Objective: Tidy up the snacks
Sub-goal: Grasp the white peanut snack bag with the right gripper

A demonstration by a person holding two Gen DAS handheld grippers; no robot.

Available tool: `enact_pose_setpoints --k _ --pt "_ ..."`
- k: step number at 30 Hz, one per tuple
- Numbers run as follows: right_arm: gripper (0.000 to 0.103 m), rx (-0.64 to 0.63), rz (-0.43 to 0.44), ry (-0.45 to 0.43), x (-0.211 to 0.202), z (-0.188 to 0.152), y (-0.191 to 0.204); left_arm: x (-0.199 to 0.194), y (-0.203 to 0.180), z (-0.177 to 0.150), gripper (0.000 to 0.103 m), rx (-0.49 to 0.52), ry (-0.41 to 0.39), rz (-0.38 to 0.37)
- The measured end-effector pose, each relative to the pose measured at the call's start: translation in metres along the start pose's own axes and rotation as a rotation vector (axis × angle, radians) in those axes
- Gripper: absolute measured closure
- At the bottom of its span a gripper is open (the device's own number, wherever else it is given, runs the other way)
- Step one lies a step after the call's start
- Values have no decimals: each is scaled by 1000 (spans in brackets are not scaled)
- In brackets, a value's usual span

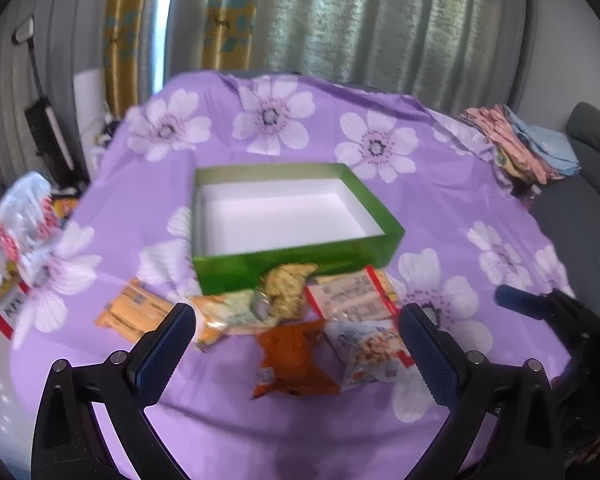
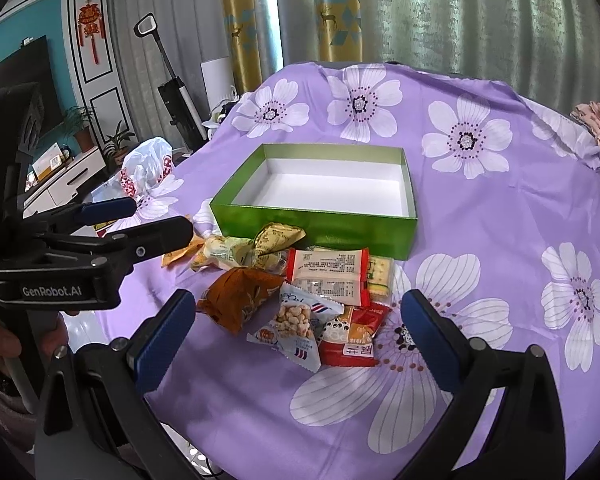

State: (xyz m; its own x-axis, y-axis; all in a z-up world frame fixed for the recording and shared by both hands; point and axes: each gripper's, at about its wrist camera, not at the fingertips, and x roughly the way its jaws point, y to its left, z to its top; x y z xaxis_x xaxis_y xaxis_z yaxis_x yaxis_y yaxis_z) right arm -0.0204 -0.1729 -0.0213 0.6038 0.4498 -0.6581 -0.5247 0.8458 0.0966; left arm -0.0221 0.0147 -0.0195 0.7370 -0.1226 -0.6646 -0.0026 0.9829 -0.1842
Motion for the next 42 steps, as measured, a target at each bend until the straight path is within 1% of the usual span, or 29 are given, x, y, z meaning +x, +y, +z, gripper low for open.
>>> enact_pose_setpoints --k 1,3,6,11,13,17,18,21,22,23,26,29,31,35,37,40,42 --pt "0 1 2 5 2 -1 -1 2 2 -1 2 -12 13 -25" --pt "0 4 11 10 4 -4 -3 9 8 -5 2 -49 47 -102" --pt "0 13 31 28 10 -10 -7 17 16 -14 2 -92 73 -195" --pt "1 46 67 75 26 -26 -15 29 15 -30 2 -100 115 -271" --pt "4 62 92 89 32 -31 -17 32 11 -35 2 -97 128 -313" --pt "10 88 138 116 44 -41 -21 35 0 -37 2 -50 132 -355" --pt "13 97 153 124 47 -43 -22 36 -4 -37 2 -40 134 -367" --pt "18 102 173 136 53 -48 -23 45 -13 -36 3 -16 151 -391" --pt "21 103 178 140 55 -49 -23 48 -14 -36 7 -15 159 -400" --pt "23 104 189 144 57 -49 -23 53 -17 -35 8 -12 175 -409" --pt "26 109 201 150 62 -52 -24 67 -24 -33 9 -8 215 -402" --pt "31 119 218 157 69 -54 -25 81 -28 -33 11 -6 262 -378" --pt "34 122 230 160 73 -56 -26 89 -29 -33 18 -10 296 -371" --pt "42 131 249 169 82 -55 -30 96 -34 -31 19 10 330 -351" --pt "49 137 264 174 87 -56 -32 102 -33 -30 31 -5 370 -353" --pt "52 126 263 176 91 -55 -31 109 -30 -30 36 -31 398 -350" --pt "52 130 263 171 92 -54 -32 110 -26 -31 37 -52 405 -363"
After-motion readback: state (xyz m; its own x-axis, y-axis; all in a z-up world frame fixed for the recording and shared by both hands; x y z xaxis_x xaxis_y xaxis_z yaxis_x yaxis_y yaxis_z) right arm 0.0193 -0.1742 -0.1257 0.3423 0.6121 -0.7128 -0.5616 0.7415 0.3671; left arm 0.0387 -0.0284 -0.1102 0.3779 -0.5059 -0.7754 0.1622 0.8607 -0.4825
